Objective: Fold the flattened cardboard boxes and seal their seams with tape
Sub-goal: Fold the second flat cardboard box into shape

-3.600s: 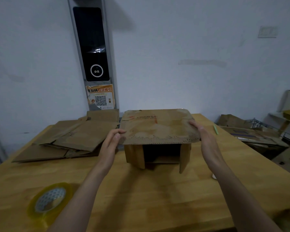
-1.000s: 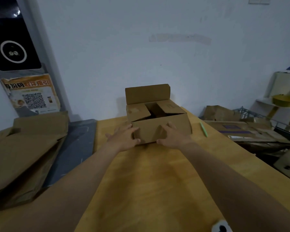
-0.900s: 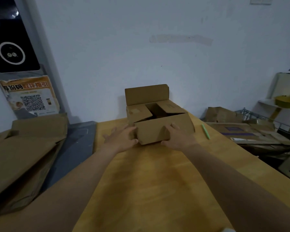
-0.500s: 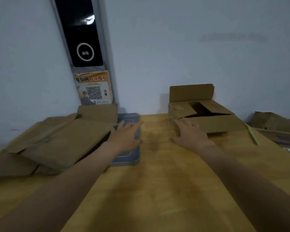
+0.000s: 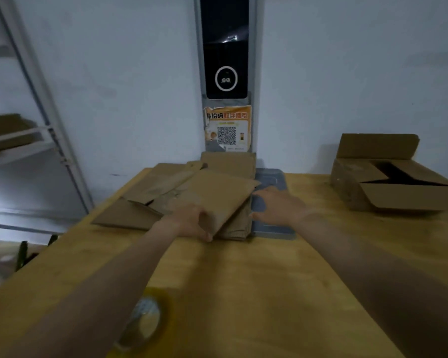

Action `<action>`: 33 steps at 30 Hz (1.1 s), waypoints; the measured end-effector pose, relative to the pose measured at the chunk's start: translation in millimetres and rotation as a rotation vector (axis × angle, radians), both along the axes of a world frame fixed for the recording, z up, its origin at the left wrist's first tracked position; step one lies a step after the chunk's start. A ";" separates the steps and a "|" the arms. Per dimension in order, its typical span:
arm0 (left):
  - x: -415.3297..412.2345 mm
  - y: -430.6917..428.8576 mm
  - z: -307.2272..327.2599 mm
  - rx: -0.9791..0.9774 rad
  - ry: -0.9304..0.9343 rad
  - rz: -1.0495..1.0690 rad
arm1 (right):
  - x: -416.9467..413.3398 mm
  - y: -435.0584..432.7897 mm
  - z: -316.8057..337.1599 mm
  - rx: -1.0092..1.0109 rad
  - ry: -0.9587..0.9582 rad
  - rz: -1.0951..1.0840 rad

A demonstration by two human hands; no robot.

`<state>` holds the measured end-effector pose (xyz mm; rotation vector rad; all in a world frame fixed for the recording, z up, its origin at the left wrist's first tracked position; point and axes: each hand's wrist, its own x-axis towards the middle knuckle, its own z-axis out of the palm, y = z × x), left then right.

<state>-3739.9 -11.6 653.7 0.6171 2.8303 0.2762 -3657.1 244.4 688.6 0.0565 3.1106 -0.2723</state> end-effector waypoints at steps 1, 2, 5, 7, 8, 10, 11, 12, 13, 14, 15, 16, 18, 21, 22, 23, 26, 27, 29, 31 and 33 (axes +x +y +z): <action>0.6 -4.5 -6.1 -0.020 0.010 -0.011 | -2.1 -9.7 -1.3 -0.003 -0.005 0.011; -0.2 -8.4 -12.9 -0.039 0.029 -0.032 | -4.1 -18.5 -3.4 -0.006 -0.011 0.025; 4.6 -13.0 -21.2 -0.029 0.136 -0.052 | -4.1 -41.1 -11.5 -0.013 -0.027 0.077; 4.7 -12.9 -22.6 -0.026 0.237 -0.092 | -0.5 -49.5 -18.8 0.026 -0.035 0.108; 4.4 -12.1 -23.2 -0.051 0.279 -0.131 | 1.3 -51.2 -22.0 0.048 -0.033 0.116; 7.3 -8.8 -22.3 -0.114 0.361 -0.201 | 5.8 -49.7 -22.9 0.060 -0.029 0.101; 9.2 -6.3 -20.7 -0.133 0.404 -0.223 | 7.6 -47.6 -21.9 0.056 -0.030 0.088; 10.1 -3.7 -18.4 -0.131 0.451 -0.237 | 8.8 -45.3 -20.4 0.049 -0.032 0.080; 12.4 -0.5 -14.1 -0.120 0.490 -0.244 | 10.6 -43.2 -18.7 0.041 -0.030 0.079; 14.8 3.0 -9.3 -0.093 0.524 -0.252 | 13.5 -41.5 -17.0 0.037 -0.018 0.080; 18.7 6.9 -3.2 -0.069 0.550 -0.261 | 16.2 -39.4 -15.2 0.031 0.005 0.077; 23.2 11.8 2.7 -0.044 0.579 -0.274 | 18.5 -36.4 -13.4 0.025 0.034 0.075; 36.8 24.4 13.4 0.024 0.625 -0.328 | 26.4 -33.0 -5.9 0.019 0.089 0.069; 65.9 50.7 22.2 0.163 0.641 -0.475 | 42.0 -26.6 5.9 0.023 0.105 0.093; 74.0 59.0 24.6 0.183 0.631 -0.504 | 47.7 -24.4 7.1 0.029 0.101 0.083; 80.4 66.6 27.3 0.196 0.620 -0.518 | 54.9 -21.4 7.4 0.036 0.111 0.059; 100.4 85.2 40.6 0.271 0.550 -0.492 | 85.0 -10.3 15.2 0.030 0.191 -0.030; 107.4 89.4 45.5 0.310 0.538 -0.456 | 97.4 -5.2 20.8 0.020 0.206 -0.062; 122.0 93.7 55.4 0.392 0.547 -0.342 | 120.6 7.9 30.1 -0.020 0.226 -0.132; 132.7 93.3 62.5 0.444 0.611 -0.241 | 142.2 21.1 37.0 -0.081 0.249 -0.180; 144.9 89.7 69.0 0.414 0.684 -0.142 | 160.7 31.0 42.2 -0.119 0.281 -0.203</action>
